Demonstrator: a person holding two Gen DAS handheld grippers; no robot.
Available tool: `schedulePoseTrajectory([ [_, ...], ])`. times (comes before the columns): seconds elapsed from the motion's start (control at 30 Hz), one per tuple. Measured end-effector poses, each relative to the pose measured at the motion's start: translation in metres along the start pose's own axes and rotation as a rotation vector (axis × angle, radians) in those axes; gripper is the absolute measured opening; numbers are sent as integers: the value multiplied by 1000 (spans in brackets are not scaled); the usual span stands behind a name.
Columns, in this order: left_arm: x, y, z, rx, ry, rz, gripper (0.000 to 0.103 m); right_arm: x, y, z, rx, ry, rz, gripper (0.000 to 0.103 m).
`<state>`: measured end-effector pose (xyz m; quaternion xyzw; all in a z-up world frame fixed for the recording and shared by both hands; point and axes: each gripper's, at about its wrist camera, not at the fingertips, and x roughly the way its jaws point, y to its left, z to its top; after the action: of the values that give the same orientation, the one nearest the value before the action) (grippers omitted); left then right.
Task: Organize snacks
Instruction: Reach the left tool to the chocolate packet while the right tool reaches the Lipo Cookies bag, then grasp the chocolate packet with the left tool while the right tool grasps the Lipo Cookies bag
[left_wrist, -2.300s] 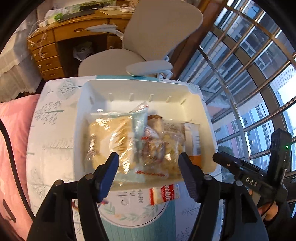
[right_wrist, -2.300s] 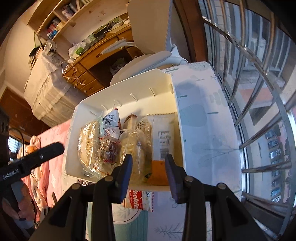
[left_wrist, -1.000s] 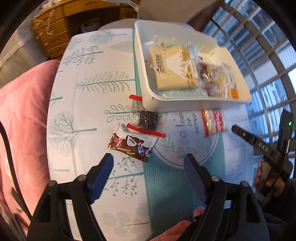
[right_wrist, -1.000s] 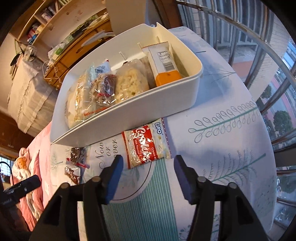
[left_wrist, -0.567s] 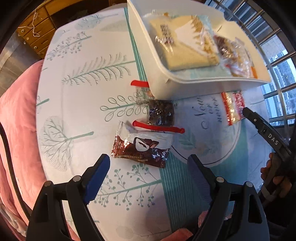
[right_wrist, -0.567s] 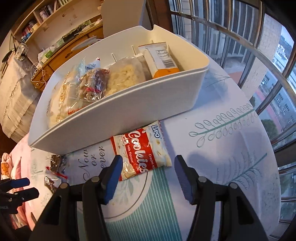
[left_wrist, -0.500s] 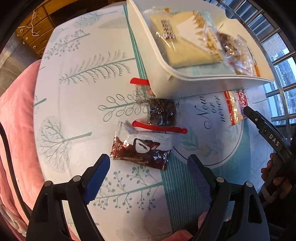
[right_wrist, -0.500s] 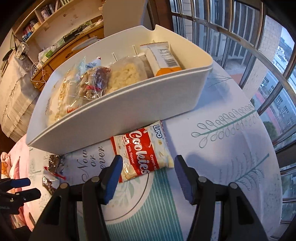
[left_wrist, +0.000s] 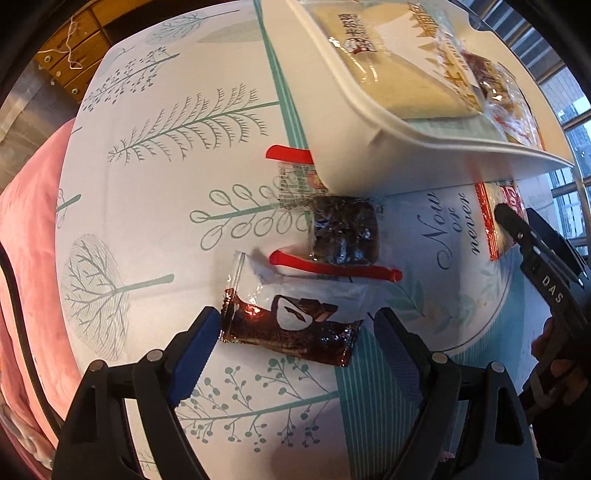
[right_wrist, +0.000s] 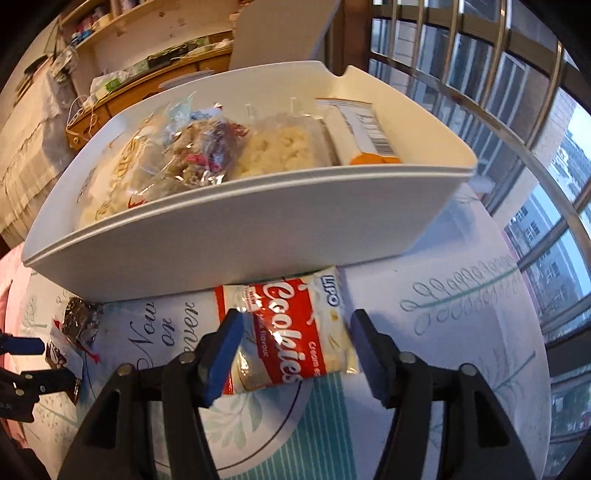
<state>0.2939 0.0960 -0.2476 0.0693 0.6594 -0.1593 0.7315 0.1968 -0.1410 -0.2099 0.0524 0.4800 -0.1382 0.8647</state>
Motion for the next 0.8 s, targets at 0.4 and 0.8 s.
schedulePoseTrajectory([
  [0.4, 8, 8, -2, -28, -8, 11, 65, 6, 5, 2, -52, 23, 18, 66],
  [0.8, 1, 6, -1, -17, -48, -17, 44, 7, 5, 3, -64, 39, 37, 58],
])
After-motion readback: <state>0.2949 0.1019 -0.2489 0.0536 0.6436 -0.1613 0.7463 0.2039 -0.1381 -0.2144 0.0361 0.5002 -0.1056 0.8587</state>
